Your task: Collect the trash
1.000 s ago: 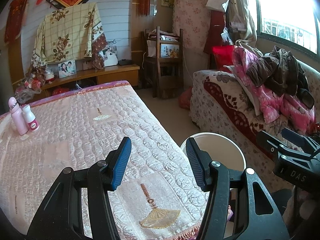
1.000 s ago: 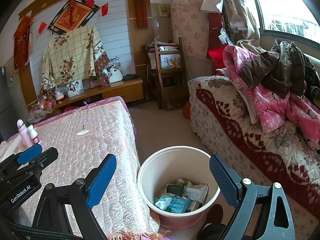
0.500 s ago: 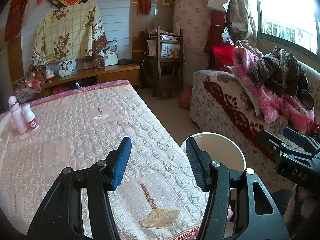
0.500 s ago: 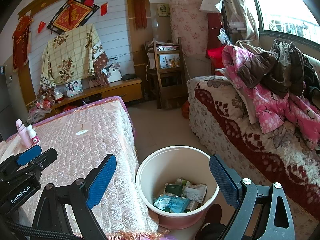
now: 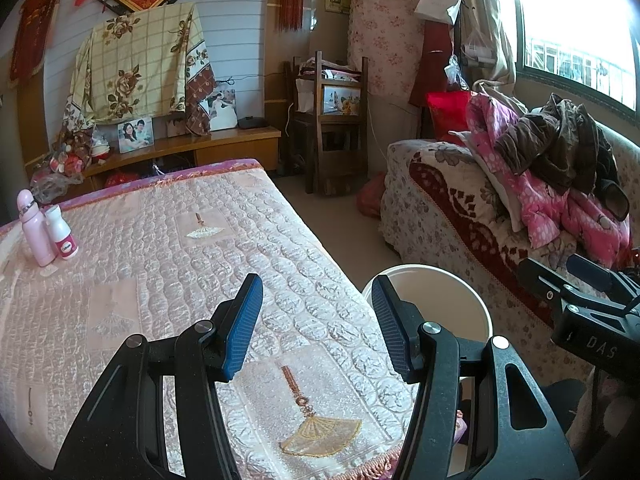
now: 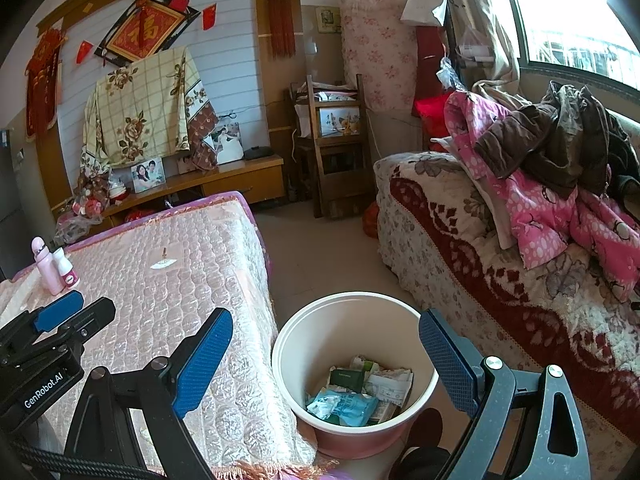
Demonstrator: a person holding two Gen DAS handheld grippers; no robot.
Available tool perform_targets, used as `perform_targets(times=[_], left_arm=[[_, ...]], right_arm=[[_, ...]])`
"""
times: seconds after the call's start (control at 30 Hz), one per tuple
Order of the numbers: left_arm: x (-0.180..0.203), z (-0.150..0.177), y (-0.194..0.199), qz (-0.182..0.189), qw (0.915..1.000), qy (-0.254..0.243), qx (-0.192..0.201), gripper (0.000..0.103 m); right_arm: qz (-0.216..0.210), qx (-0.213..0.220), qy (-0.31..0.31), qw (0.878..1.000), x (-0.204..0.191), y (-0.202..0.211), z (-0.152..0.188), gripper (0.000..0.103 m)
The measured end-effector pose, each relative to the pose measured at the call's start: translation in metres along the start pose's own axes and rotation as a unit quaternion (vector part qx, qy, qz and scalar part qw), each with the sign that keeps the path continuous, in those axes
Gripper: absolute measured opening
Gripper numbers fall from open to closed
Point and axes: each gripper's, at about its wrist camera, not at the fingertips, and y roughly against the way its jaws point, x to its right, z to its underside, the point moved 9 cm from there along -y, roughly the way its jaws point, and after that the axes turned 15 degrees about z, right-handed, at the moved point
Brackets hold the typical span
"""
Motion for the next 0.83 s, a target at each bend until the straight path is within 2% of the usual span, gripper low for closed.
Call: perform_targets(times=[0.57,0.83], left_arm=[[-0.001,0.006,-0.004,0.005,0.9999,0.006,-0.007,0.055],[-0.015,0.012,-0.007,0.012,0.9996,0.025,-0.011,0.055]], right_arm=[[0.002,-0.005,0.005,1.0,0.003,-0.004,0.002,0.093],[0.003,-0.011,0.014,1.0,-0.003,-0.014,0.006,0.093]])
